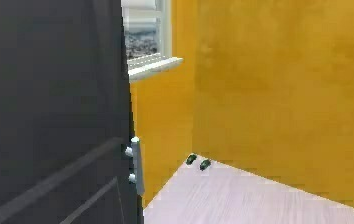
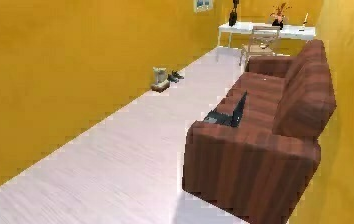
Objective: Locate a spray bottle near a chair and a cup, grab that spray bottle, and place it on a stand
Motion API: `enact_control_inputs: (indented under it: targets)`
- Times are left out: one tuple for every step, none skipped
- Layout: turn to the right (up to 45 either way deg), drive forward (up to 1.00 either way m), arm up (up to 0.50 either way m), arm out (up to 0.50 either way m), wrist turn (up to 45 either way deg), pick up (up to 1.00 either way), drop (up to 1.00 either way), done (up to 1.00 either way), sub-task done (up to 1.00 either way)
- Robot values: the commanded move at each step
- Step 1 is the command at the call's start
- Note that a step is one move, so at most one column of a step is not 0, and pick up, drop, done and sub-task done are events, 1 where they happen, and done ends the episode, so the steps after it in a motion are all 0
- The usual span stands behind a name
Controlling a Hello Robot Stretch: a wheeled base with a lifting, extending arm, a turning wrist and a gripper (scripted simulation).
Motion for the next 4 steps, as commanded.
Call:
enact_control_inputs:
  targets:
    - [-45.0, 0.00, 0.00, 0.00, 0.0, 0.00, 0.00, 0.00, 0.00]
    - [-45.0, 0.00, 0.00, 0.00, 0.0, 0.00, 0.00, 0.00, 0.00]
    - [-45.0, 0.00, 0.00, 0.00, 0.0, 0.00, 0.00, 0.00, 0.00]
    - [0.0, 0.60, 0.00, 0.00, 0.0, 0.00, 0.00, 0.00, 0.00]
